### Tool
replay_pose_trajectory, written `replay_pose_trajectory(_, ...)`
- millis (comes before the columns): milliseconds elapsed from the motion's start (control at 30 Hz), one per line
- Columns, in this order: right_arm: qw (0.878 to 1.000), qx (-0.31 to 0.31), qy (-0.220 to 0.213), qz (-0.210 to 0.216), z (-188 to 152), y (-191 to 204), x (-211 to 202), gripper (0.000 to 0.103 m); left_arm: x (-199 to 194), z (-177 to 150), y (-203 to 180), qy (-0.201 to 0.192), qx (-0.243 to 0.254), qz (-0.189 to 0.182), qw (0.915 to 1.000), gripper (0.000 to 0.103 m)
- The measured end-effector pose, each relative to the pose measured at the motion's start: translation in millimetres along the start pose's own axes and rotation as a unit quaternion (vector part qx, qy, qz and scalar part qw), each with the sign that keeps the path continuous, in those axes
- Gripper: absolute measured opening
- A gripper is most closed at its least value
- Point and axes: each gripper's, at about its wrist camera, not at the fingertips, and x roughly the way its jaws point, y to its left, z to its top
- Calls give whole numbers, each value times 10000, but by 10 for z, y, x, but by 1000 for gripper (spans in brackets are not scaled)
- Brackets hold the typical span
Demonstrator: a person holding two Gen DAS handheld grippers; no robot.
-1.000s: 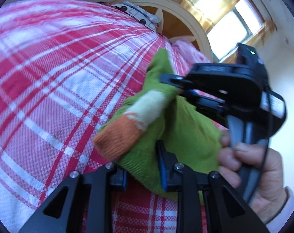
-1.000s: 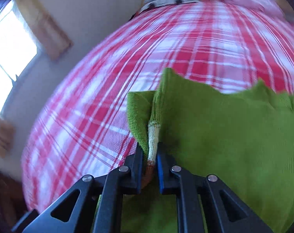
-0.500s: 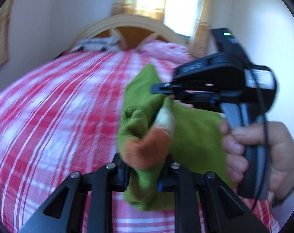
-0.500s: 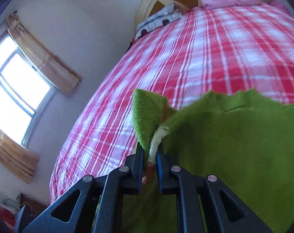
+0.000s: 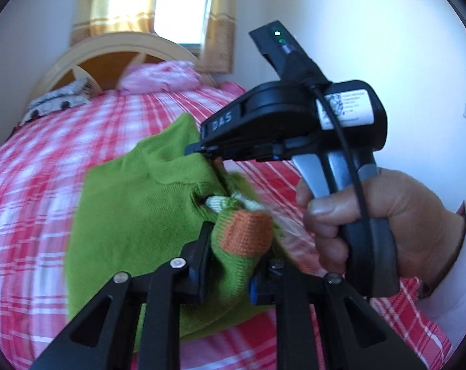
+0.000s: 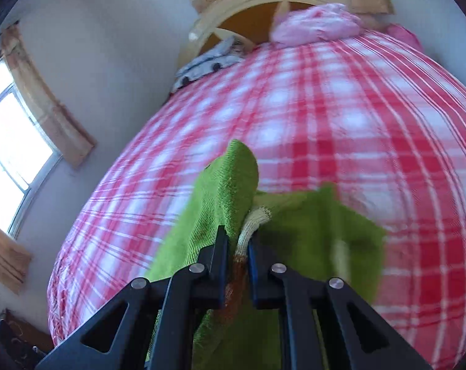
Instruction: Fold small clothes
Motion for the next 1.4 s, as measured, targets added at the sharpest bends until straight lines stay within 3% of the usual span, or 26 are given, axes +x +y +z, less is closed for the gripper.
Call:
replay_pose_trajectory(333,9980,572,146,-214,-362,-772,131,11,344,-178,-307,721,186,-91,9972,24)
replay_pose_trajectory(433,9976,664,69,-182,-456,-827,182,12,251,-206,-356,820,190,-122,9964,36)
replay_pose_trajectory(500,9963,822,-11,-236,-480,-864,161,15,122,-238,-372,914,177,-231,9954,58)
replay_pose_trajectory(567,9949,960,-45,-309,-503,-887,102,23,-68,-319,-324,963,199,-360,9945,70)
replay_pose_trajectory(667,9915,1109,-195,-648,-575,-870,-223,23,-444,-508,-134,850,84,-394,9956,83)
replay_pose_trajectory(700,9897,1112,-388,-810,-633,-825,-414,23,-532,-560,-33,826,-64,-305,9961,85)
replay_pose_trajectory(800,9897,948,-753,-763,-846,-588,-821,23,-734,-654,301,793,-601,-36,9950,85)
replay_pose_trajectory(933,9942,389,-772,-636,-1200,-152,-1055,23,-874,-573,700,505,-1284,332,9899,85)
replay_pose_trajectory(1000,9941,101,-769,-759,-1312,65,-1025,23,-853,-471,821,385,-1471,749,9855,85)
replay_pose_trajectory(1167,9925,-405,-575,-999,-1471,362,-744,23,-536,-341,884,601,-1070,1578,9798,85)
replay_pose_trajectory(1267,9876,-536,-331,-1436,-1552,333,-573,23,-329,-367,958,845,-1052,1669,9767,85)
replay_pose_trajectory(1400,9893,-375,-255,-1390,-1696,182,-535,22,-269,-453,973,906,-1099,1713,9749,85)
